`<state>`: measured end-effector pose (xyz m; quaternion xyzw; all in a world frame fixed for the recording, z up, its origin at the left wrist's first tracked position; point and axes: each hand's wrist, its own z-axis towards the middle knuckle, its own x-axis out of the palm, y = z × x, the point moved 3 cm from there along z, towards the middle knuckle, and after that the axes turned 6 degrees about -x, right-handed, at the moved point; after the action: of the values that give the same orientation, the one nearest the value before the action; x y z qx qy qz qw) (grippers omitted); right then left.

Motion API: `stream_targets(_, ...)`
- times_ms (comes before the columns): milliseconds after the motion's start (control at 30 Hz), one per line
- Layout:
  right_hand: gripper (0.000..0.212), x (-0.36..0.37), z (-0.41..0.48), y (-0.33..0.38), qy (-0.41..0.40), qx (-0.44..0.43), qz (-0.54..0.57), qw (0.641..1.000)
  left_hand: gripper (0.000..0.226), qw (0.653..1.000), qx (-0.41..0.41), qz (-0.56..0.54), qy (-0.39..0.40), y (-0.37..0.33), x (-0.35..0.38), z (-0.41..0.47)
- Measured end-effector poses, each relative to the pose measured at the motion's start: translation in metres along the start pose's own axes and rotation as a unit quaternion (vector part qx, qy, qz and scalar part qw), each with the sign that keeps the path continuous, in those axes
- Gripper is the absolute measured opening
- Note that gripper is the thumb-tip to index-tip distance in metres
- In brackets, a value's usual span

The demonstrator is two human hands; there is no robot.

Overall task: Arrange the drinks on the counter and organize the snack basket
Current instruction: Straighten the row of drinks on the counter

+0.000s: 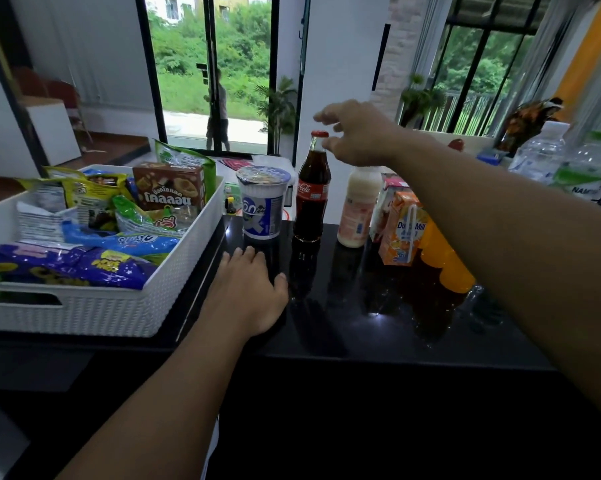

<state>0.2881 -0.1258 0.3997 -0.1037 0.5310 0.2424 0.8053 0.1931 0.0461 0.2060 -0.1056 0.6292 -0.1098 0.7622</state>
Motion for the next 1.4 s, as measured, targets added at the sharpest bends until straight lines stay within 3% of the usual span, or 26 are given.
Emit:
stream_targets(300,0.024,0.006,0.012,0.004,-0.038,0.005,0.01,0.999,0.069,0.997,0.015,0.023,0.068,0.003,-0.001,0.005)
stream_targets(533,0.053,0.001,0.007,0.005,-0.003,0.02,0.039,0.999,0.07,0.997,0.035,0.029,0.065,0.007,-0.002,0.007)
stream_targets(667,0.047,0.003,0.005,0.007,-0.002,0.006,0.035,0.999,0.067,0.995,0.051,0.008,0.088,0.016,-0.005,0.009)
stream_targets(900,0.039,0.008,0.009,0.001,-0.039,0.034,0.019,0.998,0.056,0.997,0.06,-0.007,0.045,0.018,-0.005,0.01)
stream_targets(1067,0.045,0.01,0.009,0.001,-0.043,0.043,0.025,0.998,0.063,0.999,0.027,-0.004,0.022,0.019,-0.005,0.009)
stream_targets(1200,0.046,0.011,0.006,0.025,-0.128,-0.04,-0.016,0.991,0.079,0.997,-0.044,0.064,0.016,0.021,-0.008,0.007)
stream_targets(1300,0.047,0.029,0.008,0.05,-0.051,-0.126,-0.019,0.99,0.078,0.997,-0.046,0.064,0.018,0.021,-0.011,0.006)
stream_targets(1400,0.056,0.057,0.012,0.061,0.092,-0.119,-0.058,0.987,0.076,0.997,-0.038,0.066,0.025,0.021,-0.01,0.008)
